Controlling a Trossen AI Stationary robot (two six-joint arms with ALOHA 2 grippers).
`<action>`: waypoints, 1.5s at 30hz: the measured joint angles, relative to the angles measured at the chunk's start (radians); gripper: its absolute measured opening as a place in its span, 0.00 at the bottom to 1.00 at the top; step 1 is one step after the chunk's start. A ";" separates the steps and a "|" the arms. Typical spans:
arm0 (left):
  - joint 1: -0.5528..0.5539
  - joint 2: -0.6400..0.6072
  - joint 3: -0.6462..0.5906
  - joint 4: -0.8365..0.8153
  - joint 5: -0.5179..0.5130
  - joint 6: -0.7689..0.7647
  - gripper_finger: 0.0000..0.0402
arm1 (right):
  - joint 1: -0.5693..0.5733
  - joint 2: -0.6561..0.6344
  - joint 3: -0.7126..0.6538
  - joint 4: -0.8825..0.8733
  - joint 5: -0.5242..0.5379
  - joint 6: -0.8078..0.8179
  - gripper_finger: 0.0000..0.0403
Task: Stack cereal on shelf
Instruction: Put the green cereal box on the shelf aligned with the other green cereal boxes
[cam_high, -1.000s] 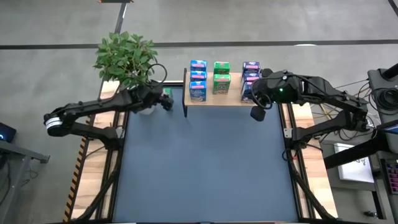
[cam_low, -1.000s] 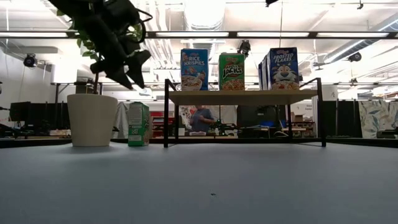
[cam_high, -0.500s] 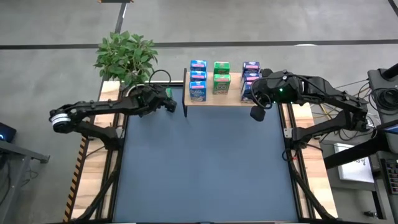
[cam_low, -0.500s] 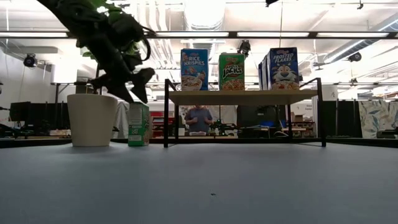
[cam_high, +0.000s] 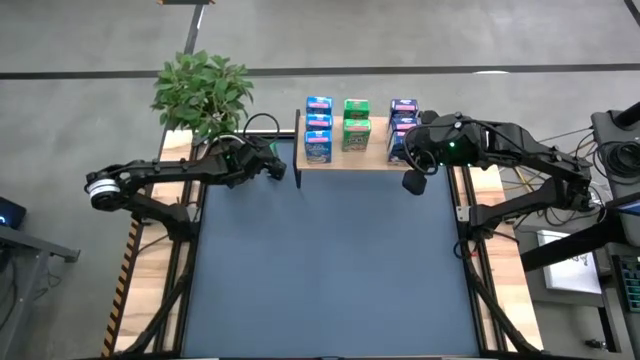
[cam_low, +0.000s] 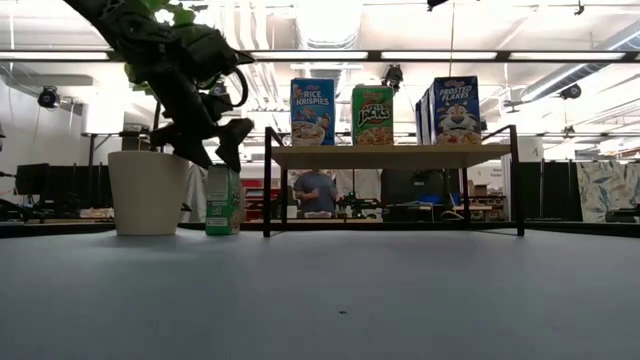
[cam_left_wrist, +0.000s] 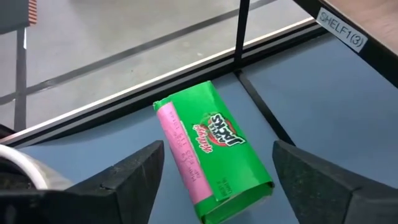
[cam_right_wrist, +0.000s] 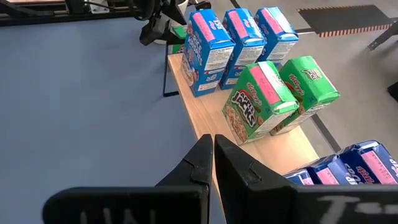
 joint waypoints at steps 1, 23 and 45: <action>0.000 0.000 0.000 -0.001 -0.003 0.000 0.70 | 0.000 0.000 0.000 0.000 0.000 0.000 0.02; -0.031 -0.004 -0.005 -0.035 0.022 -0.046 0.41 | 0.000 0.000 0.000 -0.002 -0.001 0.004 0.02; -0.201 -0.244 -0.005 -0.234 0.028 -0.105 0.34 | 0.000 0.000 -0.011 -0.002 -0.006 0.000 0.02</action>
